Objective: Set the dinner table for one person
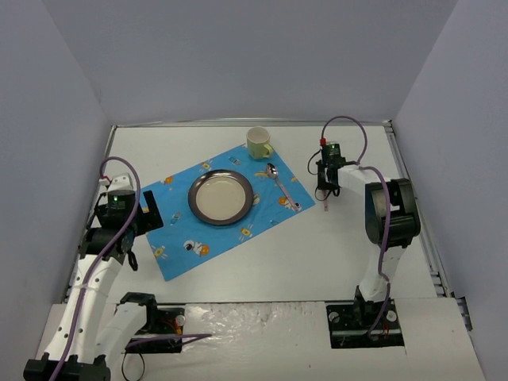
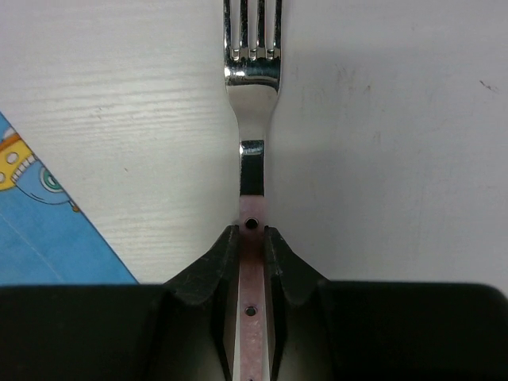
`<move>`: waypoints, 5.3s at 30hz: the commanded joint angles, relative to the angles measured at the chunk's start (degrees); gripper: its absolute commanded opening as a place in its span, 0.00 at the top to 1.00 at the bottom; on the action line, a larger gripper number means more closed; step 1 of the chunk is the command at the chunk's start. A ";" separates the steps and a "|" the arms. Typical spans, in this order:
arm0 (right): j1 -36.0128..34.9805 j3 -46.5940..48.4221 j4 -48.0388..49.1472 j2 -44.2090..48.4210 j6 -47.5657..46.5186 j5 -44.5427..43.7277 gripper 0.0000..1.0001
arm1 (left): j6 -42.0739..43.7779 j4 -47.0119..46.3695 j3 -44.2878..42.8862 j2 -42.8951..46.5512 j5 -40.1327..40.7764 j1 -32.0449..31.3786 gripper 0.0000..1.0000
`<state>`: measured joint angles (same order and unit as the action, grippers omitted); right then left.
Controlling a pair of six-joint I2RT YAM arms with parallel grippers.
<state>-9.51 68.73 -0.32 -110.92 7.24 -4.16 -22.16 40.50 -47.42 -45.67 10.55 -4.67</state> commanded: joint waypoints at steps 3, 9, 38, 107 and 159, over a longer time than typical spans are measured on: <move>-1.56 1.12 -5.09 9.95 -2.37 -7.07 1.00 | -1.94 0.80 -2.75 -0.87 -0.35 -2.14 0.03; -13.07 4.74 -9.61 17.23 -0.47 -8.94 1.00 | -2.19 4.85 -8.41 -2.40 -1.05 -3.59 0.03; -52.68 22.45 -4.78 -1.37 12.27 -3.69 1.00 | -20.60 15.12 -13.42 -0.53 1.37 -5.08 0.03; -57.89 42.21 -4.52 -26.04 26.25 -4.00 0.92 | -15.11 27.98 -18.95 9.20 7.03 -5.52 0.03; -57.78 38.48 -4.88 -14.75 22.91 -9.22 0.38 | -13.78 28.33 -21.65 8.51 7.21 -5.52 0.03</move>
<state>-67.55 108.18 -5.79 -135.88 32.83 -7.88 -37.62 70.15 -65.12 -35.23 16.97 -9.85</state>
